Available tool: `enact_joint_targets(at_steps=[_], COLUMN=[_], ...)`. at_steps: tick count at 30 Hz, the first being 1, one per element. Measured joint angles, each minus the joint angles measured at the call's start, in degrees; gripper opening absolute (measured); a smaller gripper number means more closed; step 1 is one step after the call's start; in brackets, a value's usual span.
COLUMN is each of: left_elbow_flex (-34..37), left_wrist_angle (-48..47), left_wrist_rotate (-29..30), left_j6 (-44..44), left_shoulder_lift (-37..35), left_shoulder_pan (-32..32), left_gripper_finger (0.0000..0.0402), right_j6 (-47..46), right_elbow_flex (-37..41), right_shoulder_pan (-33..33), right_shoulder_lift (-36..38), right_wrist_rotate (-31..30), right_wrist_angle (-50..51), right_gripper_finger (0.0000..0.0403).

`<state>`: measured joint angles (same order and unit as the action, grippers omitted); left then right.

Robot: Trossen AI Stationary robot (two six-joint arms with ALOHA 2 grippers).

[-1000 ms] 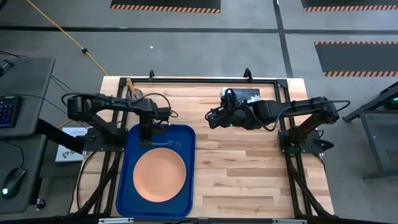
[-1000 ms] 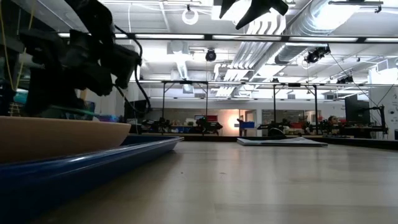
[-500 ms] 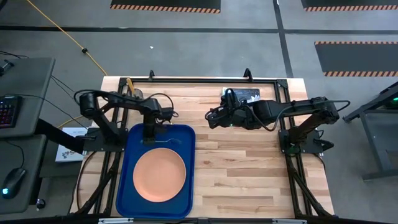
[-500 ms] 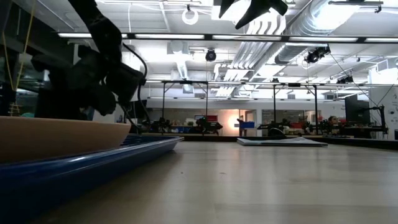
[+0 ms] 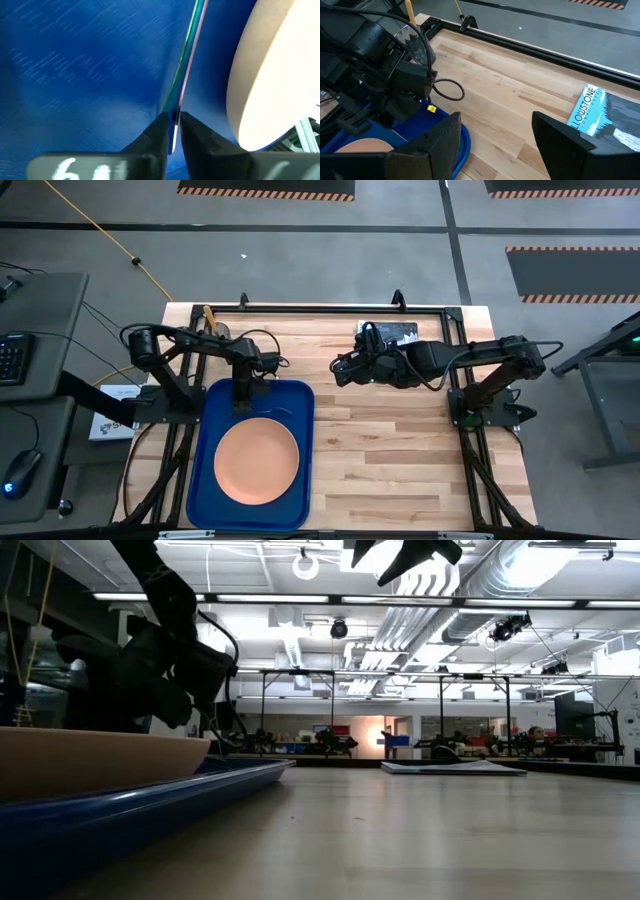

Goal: Pick and place plate/cup/fork/spoon on tray
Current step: Put the blue fork on the blue tray to the left of the light orange plate

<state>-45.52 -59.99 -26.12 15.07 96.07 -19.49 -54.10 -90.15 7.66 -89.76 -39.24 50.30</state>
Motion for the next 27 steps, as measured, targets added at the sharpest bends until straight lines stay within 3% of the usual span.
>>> enact_joint_targets(at_steps=[13, 27], left_elbow_flex=[-0.08, -7.58], left_wrist_angle=[0.10, -4.22], left_wrist_rotate=[4.80, 4.76], left_j6=[0.10, -1.86], left_shoulder_lift=[-1.57, -10.45], left_shoulder_pan=[-1.00, -7.02], left_gripper_finger=[0.0119, 0.0121], right_j6=[0.08, 1.61], right_elbow_flex=[0.00, 0.00], right_shoulder_pan=[0.00, 0.00], right_shoulder_lift=[0.00, 0.02], right_wrist_rotate=[-0.20, 0.30], right_wrist_angle=[-0.42, -1.68], right_gripper_finger=[0.0236, 0.0236])
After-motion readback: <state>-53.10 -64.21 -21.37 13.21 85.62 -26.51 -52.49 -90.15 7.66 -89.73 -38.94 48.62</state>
